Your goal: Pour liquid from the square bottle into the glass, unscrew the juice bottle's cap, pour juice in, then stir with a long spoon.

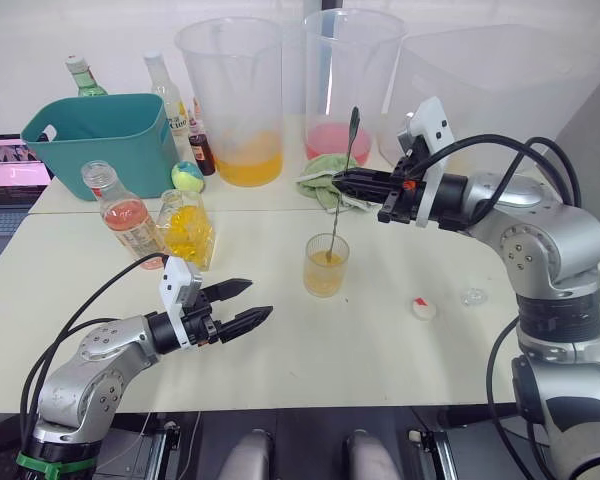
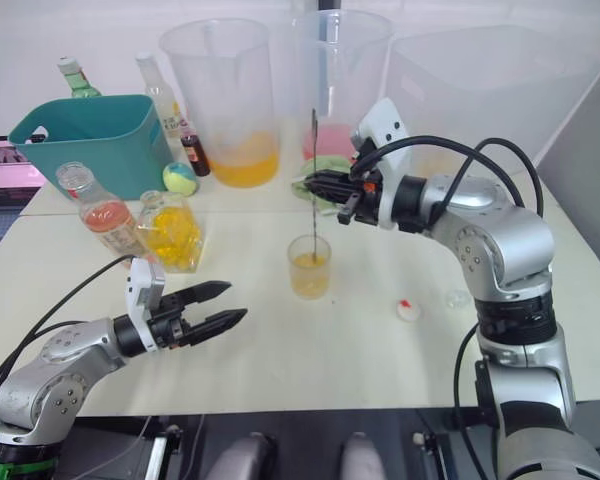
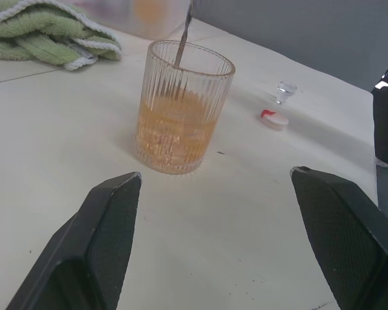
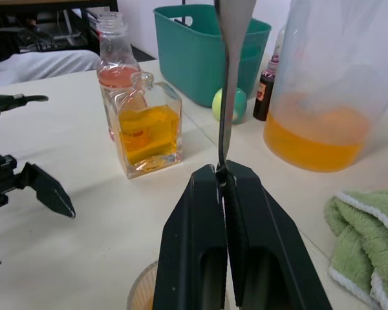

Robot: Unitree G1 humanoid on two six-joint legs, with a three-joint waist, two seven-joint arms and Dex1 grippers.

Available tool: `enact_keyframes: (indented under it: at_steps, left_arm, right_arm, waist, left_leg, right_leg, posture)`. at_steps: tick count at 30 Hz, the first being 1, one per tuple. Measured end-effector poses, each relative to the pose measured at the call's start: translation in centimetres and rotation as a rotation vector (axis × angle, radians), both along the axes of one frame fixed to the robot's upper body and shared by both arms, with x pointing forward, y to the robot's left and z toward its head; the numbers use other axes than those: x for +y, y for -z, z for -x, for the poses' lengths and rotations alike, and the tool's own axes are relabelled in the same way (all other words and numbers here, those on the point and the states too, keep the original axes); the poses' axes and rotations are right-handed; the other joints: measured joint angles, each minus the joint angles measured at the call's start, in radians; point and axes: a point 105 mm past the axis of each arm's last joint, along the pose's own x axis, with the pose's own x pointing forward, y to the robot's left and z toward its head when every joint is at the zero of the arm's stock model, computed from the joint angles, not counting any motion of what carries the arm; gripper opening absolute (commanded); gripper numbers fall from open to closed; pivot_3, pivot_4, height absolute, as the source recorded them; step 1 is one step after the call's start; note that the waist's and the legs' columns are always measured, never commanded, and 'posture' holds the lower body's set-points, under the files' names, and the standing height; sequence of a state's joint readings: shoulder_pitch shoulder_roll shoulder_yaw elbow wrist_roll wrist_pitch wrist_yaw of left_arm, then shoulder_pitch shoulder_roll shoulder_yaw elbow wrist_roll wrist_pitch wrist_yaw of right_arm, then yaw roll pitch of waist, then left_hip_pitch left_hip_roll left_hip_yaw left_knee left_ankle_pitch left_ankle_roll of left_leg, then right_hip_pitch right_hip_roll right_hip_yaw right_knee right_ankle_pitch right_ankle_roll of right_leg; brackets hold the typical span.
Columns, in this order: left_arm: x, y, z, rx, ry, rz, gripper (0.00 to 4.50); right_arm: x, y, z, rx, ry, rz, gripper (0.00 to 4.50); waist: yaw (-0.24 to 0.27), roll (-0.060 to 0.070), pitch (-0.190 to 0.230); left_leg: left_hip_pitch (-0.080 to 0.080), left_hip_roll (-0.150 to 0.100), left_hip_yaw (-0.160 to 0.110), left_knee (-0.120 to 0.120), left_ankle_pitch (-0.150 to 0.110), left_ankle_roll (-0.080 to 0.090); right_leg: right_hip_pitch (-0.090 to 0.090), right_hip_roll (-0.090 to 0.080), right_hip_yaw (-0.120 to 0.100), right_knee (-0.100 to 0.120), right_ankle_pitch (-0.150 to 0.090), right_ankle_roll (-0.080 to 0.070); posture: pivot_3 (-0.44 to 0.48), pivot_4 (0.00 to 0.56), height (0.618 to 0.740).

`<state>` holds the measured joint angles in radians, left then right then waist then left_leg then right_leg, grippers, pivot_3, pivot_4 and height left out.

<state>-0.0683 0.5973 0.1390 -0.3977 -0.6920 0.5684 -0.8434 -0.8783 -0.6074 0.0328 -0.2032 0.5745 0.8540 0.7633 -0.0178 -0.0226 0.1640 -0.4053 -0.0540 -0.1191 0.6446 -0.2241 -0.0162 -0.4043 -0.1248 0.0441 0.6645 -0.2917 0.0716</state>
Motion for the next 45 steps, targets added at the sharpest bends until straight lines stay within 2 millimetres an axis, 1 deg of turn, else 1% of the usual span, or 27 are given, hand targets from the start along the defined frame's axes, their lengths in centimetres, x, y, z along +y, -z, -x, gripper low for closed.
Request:
enact_keyframes:
  at_steps: [3,5,7,9,12,14,17,20,22,25,27,29,32,34,36,39,41,42,43,45]
  left_arm:
    - [0.0,0.0,0.0,0.0,0.0,0.0,3.9]
    - [0.0,0.0,0.0,0.0,0.001,0.001,3.9]
    - [0.0,0.0,0.0,0.001,0.001,0.001,3.9]
    - [0.0,0.1,0.1,0.003,0.001,0.002,3.9]
    - [0.1,0.2,0.2,0.01,0.001,0.002,3.9]
    - [0.1,0.4,0.2,0.016,0.0,0.002,3.9]
    - [0.1,0.5,0.3,0.018,0.003,0.003,3.9]
    - [0.1,0.4,0.4,0.016,0.007,0.004,3.9]
    - [0.1,0.4,0.4,0.009,0.009,0.005,3.9]
    - [0.3,0.1,0.5,-0.01,0.015,0.006,3.9]
    - [0.7,-0.1,0.5,-0.024,0.013,-0.002,3.9]
    - [1.1,0.0,0.5,-0.02,0.001,-0.008,3.9]
    - [1.2,0.1,0.5,-0.015,0.001,-0.007,3.9]
    - [1.2,0.1,0.5,-0.014,0.002,-0.008,3.9]
    - [1.0,0.2,0.5,-0.019,0.008,-0.015,3.9]
    - [0.6,-0.1,0.6,-0.051,0.033,-0.026,3.9]
    - [0.6,-0.1,0.9,-0.073,0.059,-0.072,3.9]
    - [0.6,-0.2,0.9,-0.08,0.064,-0.081,3.9]
    - [0.7,-0.2,1.0,-0.082,0.068,-0.092,3.9]
    - [0.7,-0.1,1.0,-0.082,0.073,-0.092,3.9]
  right_arm:
    - [0.2,0.1,0.2,0.013,-0.012,-0.005,0.0]
    - [0.8,-0.1,0.6,0.023,-0.039,-0.037,0.0]
    - [1.0,-0.7,0.8,0.019,-0.055,-0.076,0.0]
    - [0.7,-2.0,1.2,0.004,-0.066,-0.13,0.0]
    - [0.2,-5.2,2.4,-0.059,-0.111,-0.234,0.0]
    - [-0.1,-7.0,3.3,-0.096,-0.139,-0.285,0.0]
    - [-0.6,-8.3,3.9,-0.085,-0.143,-0.327,0.0]
    - [-1.9,-9.0,3.5,-0.03,-0.084,-0.34,0.0]
    - [-3.1,-8.3,3.1,0.057,-0.029,-0.317,0.0]
    - [-4.2,-7.1,2.8,0.194,0.027,-0.281,0.0]
    - [-6.3,-5.3,2.5,0.366,0.132,-0.2,0.0]
    - [-7.2,-4.0,2.8,0.475,0.146,-0.16,0.0]
    - [-7.9,-1.8,3.8,0.627,0.137,-0.069,0.0]
    - [-7.7,0.3,4.2,0.72,0.125,-0.009,0.0]
    - [-7.2,2.4,4.2,0.803,0.115,0.03,0.0]
    - [-6.1,4.6,3.3,0.894,0.12,0.055,0.0]
    - [-5.6,6.5,2.5,0.973,0.15,0.071,0.0]
    - [-5.7,7.1,2.3,0.996,0.166,0.075,0.0]
    - [-5.7,8.2,1.7,1.048,0.198,0.067,0.0]
    - [-5.7,9.6,1.0,1.103,0.247,0.069,0.0]
  waist:
    - [0.0,0.0,0.0]
    - [-0.002,0.0,0.0]
    - [-0.001,0.0,0.0]
    - [0.0,0.0,0.0]
    - [0.001,0.0,0.0]
    - [0.001,0.0,0.0]
    - [0.0,0.0,0.0]
    - [0.002,0.0,0.0]
    - [0.004,0.0,0.0]
    - [0.003,0.0,0.0]
    - [0.003,0.0,0.0]
    - [0.003,0.0,0.0]
    - [0.003,0.0,0.0]
    - [0.002,0.0,0.0]
    - [-0.006,0.0,0.0]
    - [-0.01,0.0,0.0]
    - [-0.01,0.0,0.0]
    - [-0.01,0.0,0.0]
    - [-0.009,0.0,0.0]
    - [-0.006,0.0,0.0]
  left_leg:
    - [0.0,0.0,0.0,0.0,0.0,0.0]
    - [0.0,0.0,0.0,0.0,0.0,0.0]
    - [0.0,0.0,0.0,0.0,0.0,0.0]
    - [0.0,0.0,0.0,0.0,0.0,0.0]
    - [0.0,0.0,-0.001,0.0,0.0,0.0]
    - [0.0,0.0,-0.001,0.0,0.0,0.0]
    - [0.0,0.0,0.0,0.0,0.0,0.0]
    - [0.0,0.0,0.0,0.0,0.0,0.0]
    - [0.0,0.0,0.0,0.0,0.0,0.0]
    - [0.0,0.0,0.001,0.0,0.0,0.0]
    - [-0.001,0.0,0.001,0.0,0.0,0.0]
    - [-0.001,0.0,0.002,-0.001,0.0,0.001]
    - [-0.001,0.0,0.002,0.0,0.0,0.001]
    - [-0.001,0.001,0.003,0.0,0.0,0.001]
    - [0.0,0.001,0.004,0.0,0.0,0.001]
    - [0.0,0.001,0.004,0.0,0.0,0.001]
    - [-0.001,0.001,0.004,0.0,0.0,0.001]
    - [-0.001,0.001,0.004,0.0,0.0,0.001]
    - [-0.001,0.001,0.004,0.0,0.0,0.001]
    - [-0.002,0.0,0.004,0.001,0.0,0.001]
  right_leg:
    - [0.0,0.0,0.0,0.0,0.0,0.0]
    - [0.0,0.0,0.0,0.0,0.0,0.0]
    - [0.0,0.0,0.0,0.0,0.0,0.0]
    - [0.0,0.0,0.0,0.0,0.0,0.0]
    - [0.0,0.0,0.0,0.0,0.0,0.0]
    - [0.0,0.0,0.0,0.0,0.0,0.0]
    - [0.0,0.0,0.0,0.0,0.0,0.0]
    - [0.0,0.0,0.0,0.0,0.0,0.0]
    - [0.0,0.0,0.0,0.0,0.0,0.0]
    - [0.0,0.0,0.0,0.0,0.0,0.0]
    - [0.0,0.0,0.0,-0.001,0.0,0.0]
    - [0.0,0.0,0.0,-0.001,0.0,0.0]
    - [0.001,0.0,0.0,-0.001,0.0,0.0]
    - [0.001,0.0,0.0,-0.001,0.0,0.0]
    - [0.001,0.0,0.001,-0.001,0.0,0.0]
    - [0.001,0.001,0.001,0.0,0.0,0.0]
    - [0.001,0.001,0.001,0.0,0.0,0.0]
    - [0.001,0.001,0.001,0.0,0.0,0.0]
    - [0.001,0.0,0.001,0.0,0.0,0.0]
    - [0.0,0.0,0.001,-0.001,0.0,0.0]
  posture:
    - [0.0,0.15,0.738]
    - [0.0,0.15,0.738]
    - [0.0,0.15,0.738]
    - [0.0,0.15,0.738]
    - [0.0,0.15,0.738]
    - [0.0,0.15,0.738]
    - [0.0,0.15,0.738]
    - [0.0,0.15,0.738]
    - [0.0,0.15,0.738]
    - [0.0,0.15,0.738]
    - [0.0,0.15,0.738]
    - [0.0,0.15,0.738]
    - [0.0,0.15,0.738]
    - [0.0,0.15,0.738]
    - [0.0,0.15,0.738]
    - [0.0,0.15,0.738]
    - [0.0,0.15,0.738]
    - [0.0,0.15,0.738]
    - [0.0,0.15,0.738]
    - [0.0,0.15,0.738]
